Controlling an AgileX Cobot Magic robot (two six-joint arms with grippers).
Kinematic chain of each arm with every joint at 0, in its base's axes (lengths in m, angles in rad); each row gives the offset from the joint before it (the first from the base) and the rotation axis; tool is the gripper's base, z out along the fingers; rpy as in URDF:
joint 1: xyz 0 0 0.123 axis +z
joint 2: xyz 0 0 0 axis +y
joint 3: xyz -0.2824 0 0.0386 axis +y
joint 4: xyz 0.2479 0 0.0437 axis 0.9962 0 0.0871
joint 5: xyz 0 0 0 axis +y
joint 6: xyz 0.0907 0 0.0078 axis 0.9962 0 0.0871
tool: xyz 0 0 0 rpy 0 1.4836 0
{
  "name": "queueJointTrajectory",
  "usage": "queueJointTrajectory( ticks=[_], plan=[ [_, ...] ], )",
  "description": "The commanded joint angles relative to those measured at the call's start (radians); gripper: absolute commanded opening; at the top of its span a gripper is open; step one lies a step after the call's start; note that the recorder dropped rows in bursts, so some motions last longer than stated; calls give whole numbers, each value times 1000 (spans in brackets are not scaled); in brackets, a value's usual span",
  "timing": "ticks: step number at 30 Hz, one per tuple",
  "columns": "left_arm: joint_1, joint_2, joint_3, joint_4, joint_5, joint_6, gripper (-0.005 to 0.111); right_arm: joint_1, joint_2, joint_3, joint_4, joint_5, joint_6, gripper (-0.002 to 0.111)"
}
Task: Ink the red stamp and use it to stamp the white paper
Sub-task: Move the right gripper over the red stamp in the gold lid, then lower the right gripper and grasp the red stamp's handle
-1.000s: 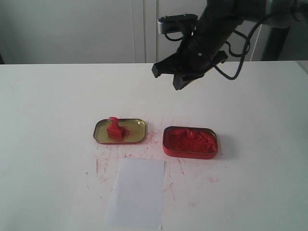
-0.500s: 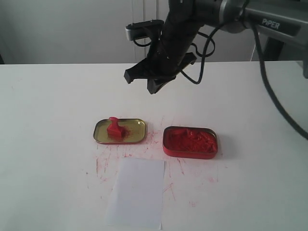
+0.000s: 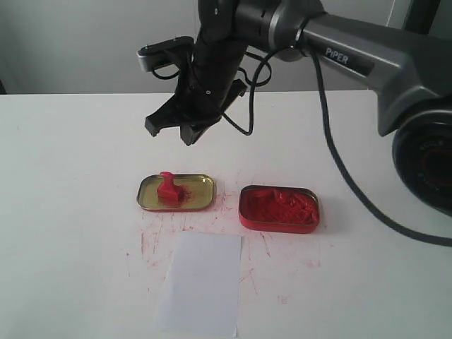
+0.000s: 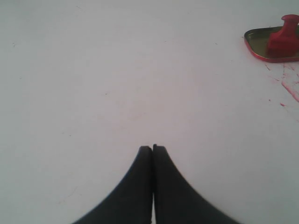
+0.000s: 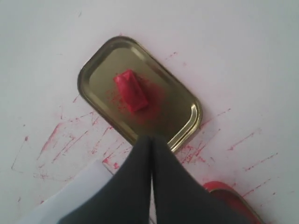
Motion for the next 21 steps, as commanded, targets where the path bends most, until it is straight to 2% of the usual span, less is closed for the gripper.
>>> queueJointTrajectory(
  ticks=[1,5,10,13,14,16,21],
  plan=[
    [2,-4,4,0,-3,-2,0,29,22,-26,-6,10,-74,0],
    [2,-4,4,0,-3,-2,0,52,47,-26,-6,-2,-106,0],
    [2,-4,4,0,-3,-2,0,78,70,-26,-4,-61,-257,1],
    [2,-4,4,0,-3,-2,0,94,84,-26,-6,-130,-298,14],
    [2,-4,4,0,-3,-2,0,96,95,-26,-6,-156,-302,23],
    [2,-4,4,0,-3,-2,0,96,109,-26,-14,-176,-317,33],
    [2,-4,4,0,-3,-2,0,96,140,-26,-100,-193,-317,37]
  ],
)
